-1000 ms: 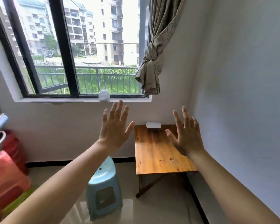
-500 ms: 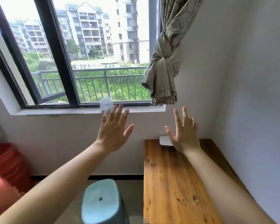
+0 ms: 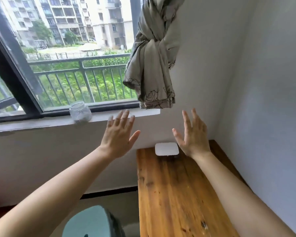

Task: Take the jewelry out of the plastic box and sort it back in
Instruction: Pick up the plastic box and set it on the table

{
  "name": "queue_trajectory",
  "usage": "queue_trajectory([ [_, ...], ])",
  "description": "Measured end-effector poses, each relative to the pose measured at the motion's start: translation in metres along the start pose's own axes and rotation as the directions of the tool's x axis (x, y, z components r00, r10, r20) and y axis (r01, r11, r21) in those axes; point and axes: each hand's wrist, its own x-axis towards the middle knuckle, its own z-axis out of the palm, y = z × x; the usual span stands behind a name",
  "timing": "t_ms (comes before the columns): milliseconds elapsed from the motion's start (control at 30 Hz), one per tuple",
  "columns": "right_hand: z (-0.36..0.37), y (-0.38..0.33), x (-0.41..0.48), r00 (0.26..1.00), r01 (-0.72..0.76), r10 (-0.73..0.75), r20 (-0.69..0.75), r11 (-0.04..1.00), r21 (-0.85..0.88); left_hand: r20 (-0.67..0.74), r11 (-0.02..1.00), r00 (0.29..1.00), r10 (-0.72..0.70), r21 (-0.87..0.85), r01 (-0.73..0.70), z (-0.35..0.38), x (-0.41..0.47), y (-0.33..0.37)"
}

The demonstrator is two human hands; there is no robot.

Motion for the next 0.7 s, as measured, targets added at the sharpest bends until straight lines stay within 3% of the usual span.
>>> queue_trajectory([
  [200,0.049,0.069,0.031,0.983,-0.18,0.185,0.016,0.968,-0.173,0.134,0.971,0.969,0.208,-0.145,-0.188,0.119,0.094,0.024],
  [367,0.092,0.114,0.036,0.899,-0.388,0.431,0.077,0.866,-0.317,0.22,0.918,0.91,0.351,-0.272,-0.289,0.199,0.166,0.042],
  [500,0.112,0.117,0.039,0.832,-0.482,0.548,0.092,0.794,-0.37,0.198,0.873,0.873,0.445,-0.31,-0.375,0.227,0.209,0.05],
  [700,0.115,0.104,0.036,0.792,-0.535,0.604,0.091,0.757,-0.375,0.144,0.836,0.857,0.494,-0.35,-0.423,0.228,0.228,0.067],
])
